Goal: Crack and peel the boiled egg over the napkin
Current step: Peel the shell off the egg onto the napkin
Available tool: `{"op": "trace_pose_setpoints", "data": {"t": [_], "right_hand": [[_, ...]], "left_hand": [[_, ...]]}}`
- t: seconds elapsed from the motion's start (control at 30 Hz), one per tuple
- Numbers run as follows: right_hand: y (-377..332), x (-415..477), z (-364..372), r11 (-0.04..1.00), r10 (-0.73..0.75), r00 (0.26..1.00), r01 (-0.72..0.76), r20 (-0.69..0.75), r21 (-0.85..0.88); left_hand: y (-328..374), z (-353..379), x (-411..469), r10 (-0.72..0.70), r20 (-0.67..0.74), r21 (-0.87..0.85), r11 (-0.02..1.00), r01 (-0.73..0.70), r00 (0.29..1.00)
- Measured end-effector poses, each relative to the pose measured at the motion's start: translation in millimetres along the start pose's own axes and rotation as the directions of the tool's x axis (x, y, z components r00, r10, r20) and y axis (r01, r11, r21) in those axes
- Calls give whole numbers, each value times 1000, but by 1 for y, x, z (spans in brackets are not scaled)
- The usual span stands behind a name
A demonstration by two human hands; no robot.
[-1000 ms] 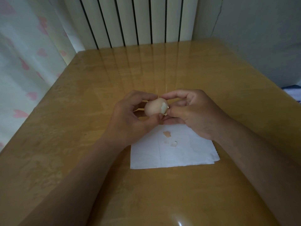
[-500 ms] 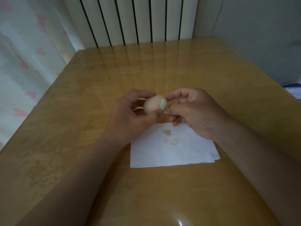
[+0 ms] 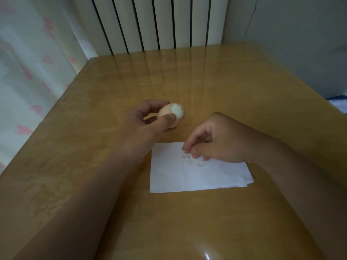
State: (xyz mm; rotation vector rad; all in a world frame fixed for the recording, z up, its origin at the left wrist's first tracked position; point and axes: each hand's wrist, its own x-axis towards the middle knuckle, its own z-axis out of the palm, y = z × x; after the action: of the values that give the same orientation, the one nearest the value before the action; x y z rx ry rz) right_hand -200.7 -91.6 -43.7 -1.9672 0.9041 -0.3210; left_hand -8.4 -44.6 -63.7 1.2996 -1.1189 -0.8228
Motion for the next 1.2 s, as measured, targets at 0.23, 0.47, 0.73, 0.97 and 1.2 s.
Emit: {"op": "trace_pose_setpoints", "data": {"t": [0.23,0.47,0.73,0.97,1.2], "right_hand": [[2,1,1,998,-28,999,25,-41,-65],[1,4,-1,998,-18,984,27,-177,48],[0,7,-2,943,94,978,-27,-186,331],[0,7,-3,918,125,979,-53,-161,394],[-1,9,-1,941,120,970,-43,-211,336]], "left_hand": [[-2,0,-1,8,27,0,1000,-8,1000],[-3,-2,-1,42,80,0,999,-43,996],[-3,-3,-1,64,150,-43,997,-59,987],[-2,-2,-2,84,152,-24,996,-81,985],[-3,-2,-1,57,142,8,998,-59,988]]}}
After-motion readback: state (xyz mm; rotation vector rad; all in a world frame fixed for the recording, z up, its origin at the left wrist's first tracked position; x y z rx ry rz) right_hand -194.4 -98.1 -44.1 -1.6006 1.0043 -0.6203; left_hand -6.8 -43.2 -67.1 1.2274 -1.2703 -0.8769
